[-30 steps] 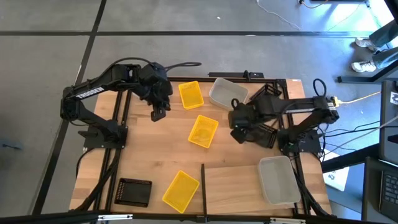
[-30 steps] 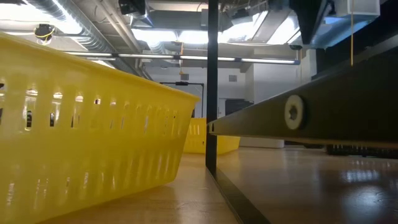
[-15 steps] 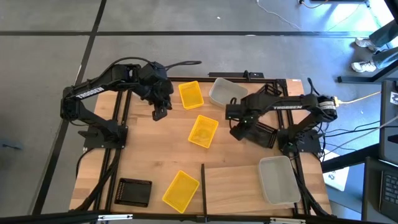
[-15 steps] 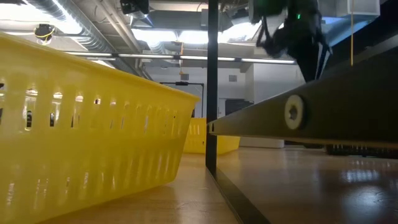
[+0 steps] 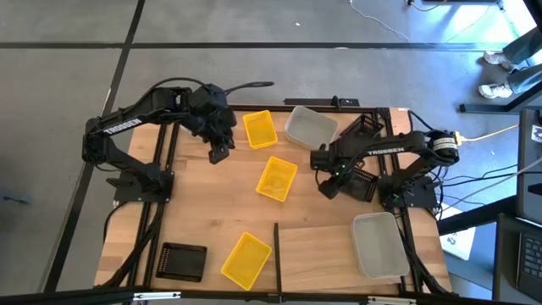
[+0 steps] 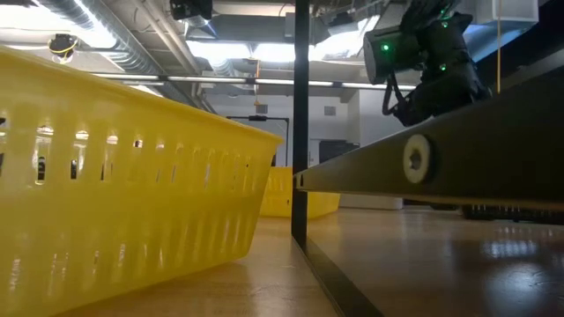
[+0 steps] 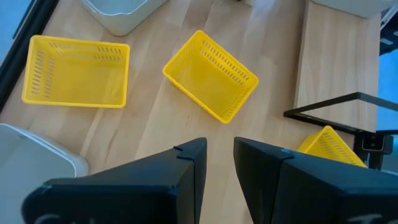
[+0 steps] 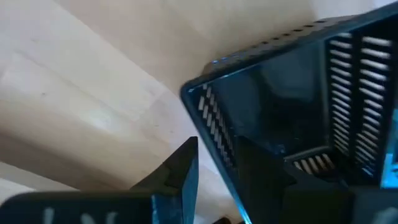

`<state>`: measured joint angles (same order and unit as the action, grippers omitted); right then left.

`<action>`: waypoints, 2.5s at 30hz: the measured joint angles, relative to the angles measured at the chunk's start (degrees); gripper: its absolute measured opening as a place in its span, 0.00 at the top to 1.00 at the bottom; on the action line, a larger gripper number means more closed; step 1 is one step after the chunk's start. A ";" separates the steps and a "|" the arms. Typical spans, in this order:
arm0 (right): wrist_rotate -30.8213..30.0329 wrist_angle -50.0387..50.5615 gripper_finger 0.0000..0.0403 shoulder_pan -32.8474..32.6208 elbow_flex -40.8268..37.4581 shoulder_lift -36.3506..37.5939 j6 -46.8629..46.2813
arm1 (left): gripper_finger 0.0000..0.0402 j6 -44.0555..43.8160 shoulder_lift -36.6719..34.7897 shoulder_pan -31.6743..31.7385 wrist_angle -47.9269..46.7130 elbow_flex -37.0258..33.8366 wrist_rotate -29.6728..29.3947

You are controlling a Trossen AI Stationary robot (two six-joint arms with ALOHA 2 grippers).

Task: Stack baskets on shelf by color
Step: Put the middle black bin on the shelf

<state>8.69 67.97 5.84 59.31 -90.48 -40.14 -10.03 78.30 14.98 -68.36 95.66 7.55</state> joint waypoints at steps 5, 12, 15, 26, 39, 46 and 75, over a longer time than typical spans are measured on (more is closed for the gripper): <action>0.06 -2.43 0.74 -0.02 -0.59 0.02 0.88 | 0.82 -0.39 0.00 0.00 -0.02 0.00 -0.97; 0.03 -3.11 0.74 -0.02 -0.59 0.02 1.78 | 0.82 -0.13 0.00 0.00 -0.04 0.00 -0.98; -0.03 -3.10 0.74 -0.02 -0.59 0.02 1.71 | 0.82 -0.10 0.00 0.00 -0.04 0.00 -0.97; -0.07 -4.62 0.74 -0.02 -0.61 -1.44 0.15 | 0.82 -0.01 0.00 0.00 -0.05 0.00 -0.97; -4.82 -9.37 0.76 -0.06 -0.61 -7.67 6.29 | 0.82 0.07 0.00 0.00 -0.06 0.00 -1.03; -8.85 -9.81 0.97 -0.10 -0.60 -7.78 12.25 | 0.82 0.07 0.00 0.00 -0.08 0.00 -1.05; -10.00 15.33 1.00 -17.58 41.32 -7.78 -33.99 | 0.82 14.96 0.00 0.00 -0.08 0.00 -1.09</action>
<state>-1.31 83.30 -11.74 100.63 -98.26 -74.13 4.94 78.31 14.98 -68.45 95.66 6.46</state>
